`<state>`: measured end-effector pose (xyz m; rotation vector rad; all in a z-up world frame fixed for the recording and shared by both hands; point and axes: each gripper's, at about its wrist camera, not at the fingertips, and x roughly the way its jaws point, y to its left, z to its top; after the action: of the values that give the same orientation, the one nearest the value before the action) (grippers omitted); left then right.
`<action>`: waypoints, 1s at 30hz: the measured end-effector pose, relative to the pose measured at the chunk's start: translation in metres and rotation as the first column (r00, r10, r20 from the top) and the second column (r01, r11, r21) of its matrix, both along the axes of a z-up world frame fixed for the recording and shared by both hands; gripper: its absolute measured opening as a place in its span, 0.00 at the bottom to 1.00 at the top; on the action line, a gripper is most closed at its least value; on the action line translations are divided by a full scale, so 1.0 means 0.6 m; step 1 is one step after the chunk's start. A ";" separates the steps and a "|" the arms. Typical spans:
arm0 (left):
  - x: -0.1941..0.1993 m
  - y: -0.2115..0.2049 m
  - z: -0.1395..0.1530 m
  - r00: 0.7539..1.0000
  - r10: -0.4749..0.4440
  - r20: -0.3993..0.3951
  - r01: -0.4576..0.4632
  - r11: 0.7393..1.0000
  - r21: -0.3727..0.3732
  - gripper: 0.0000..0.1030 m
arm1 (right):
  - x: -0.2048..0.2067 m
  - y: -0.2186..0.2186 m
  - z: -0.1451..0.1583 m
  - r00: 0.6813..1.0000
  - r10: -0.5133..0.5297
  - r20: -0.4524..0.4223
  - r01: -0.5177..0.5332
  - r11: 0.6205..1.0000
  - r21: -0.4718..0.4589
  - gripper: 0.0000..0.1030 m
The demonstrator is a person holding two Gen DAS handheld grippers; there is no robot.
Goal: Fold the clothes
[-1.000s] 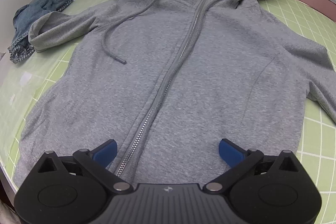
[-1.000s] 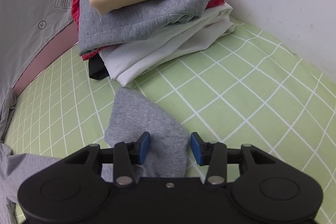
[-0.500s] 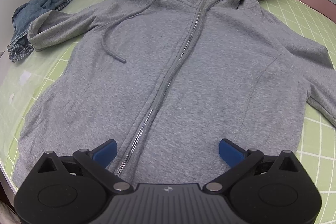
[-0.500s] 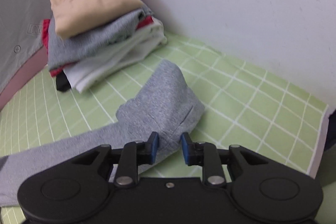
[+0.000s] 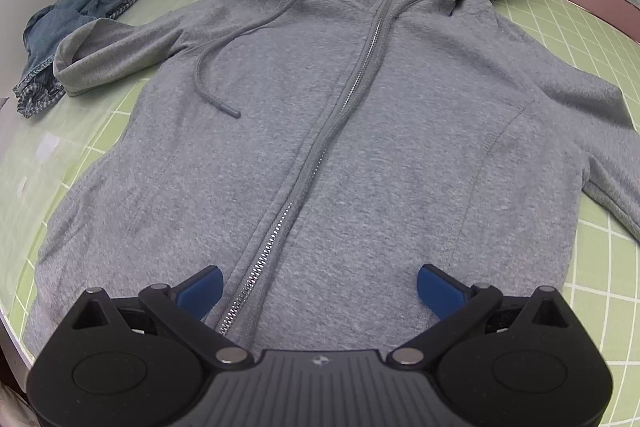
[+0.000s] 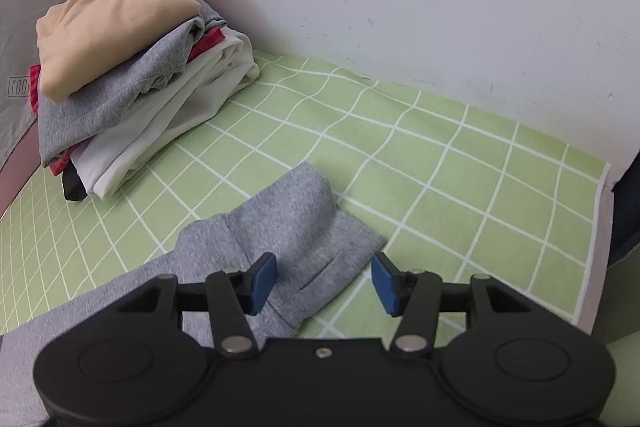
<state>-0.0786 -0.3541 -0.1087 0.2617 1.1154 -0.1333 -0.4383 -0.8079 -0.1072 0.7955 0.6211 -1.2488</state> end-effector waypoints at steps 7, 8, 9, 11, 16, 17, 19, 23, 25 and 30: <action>0.002 0.007 0.009 1.000 0.004 0.003 -0.004 1.000 -0.010 0.99 | 0.020 -0.010 -0.006 0.987 0.083 -0.135 -0.087 0.996 -0.021 0.15; 0.002 0.012 0.014 1.000 0.011 0.013 -0.011 1.000 -0.019 0.99 | 0.019 -0.013 -0.007 0.986 0.088 -0.144 -0.093 0.995 -0.026 0.14; 0.003 0.016 0.018 1.000 0.017 0.022 -0.017 0.999 -0.028 0.99 | 0.016 -0.017 -0.008 0.987 0.081 -0.142 -0.085 0.996 -0.027 0.14; 0.004 0.030 0.028 0.998 0.037 0.046 -0.035 0.998 -0.044 0.99 | 0.012 -0.022 -0.008 0.988 0.061 -0.141 -0.066 0.997 -0.028 0.13; -0.005 0.085 0.052 0.989 0.095 0.110 -0.086 0.993 -0.080 0.99 | 0.016 -0.013 0.000 0.983 0.048 -0.175 -0.057 0.997 -0.044 0.17; -0.009 0.101 0.055 0.986 0.112 0.122 -0.102 0.991 -0.086 0.99 | 0.018 -0.003 0.004 0.981 0.054 -0.188 -0.066 0.996 -0.059 0.25; -0.017 0.132 0.059 0.981 0.133 0.139 -0.122 0.989 -0.088 0.99 | 0.020 0.017 0.013 0.975 0.064 -0.213 -0.084 0.993 -0.087 0.39; -0.037 0.203 0.065 0.970 0.162 0.181 -0.152 0.986 -0.071 0.99 | 0.029 0.082 0.028 0.976 0.130 -0.177 -0.154 0.980 -0.128 0.54; -0.040 0.241 0.066 0.968 0.172 0.180 -0.164 0.985 -0.060 0.99 | 0.044 0.124 0.030 0.970 0.175 -0.167 -0.197 0.972 -0.127 0.55; -0.035 0.333 0.073 0.966 0.199 0.164 -0.193 0.980 -0.049 0.98 | 0.105 0.234 0.029 0.945 0.309 -0.111 -0.319 0.944 -0.087 0.55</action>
<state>-0.0999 -0.1542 -0.0648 0.1291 0.9647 0.0461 -0.3754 -0.6674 -0.0896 0.5266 0.7246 -1.0201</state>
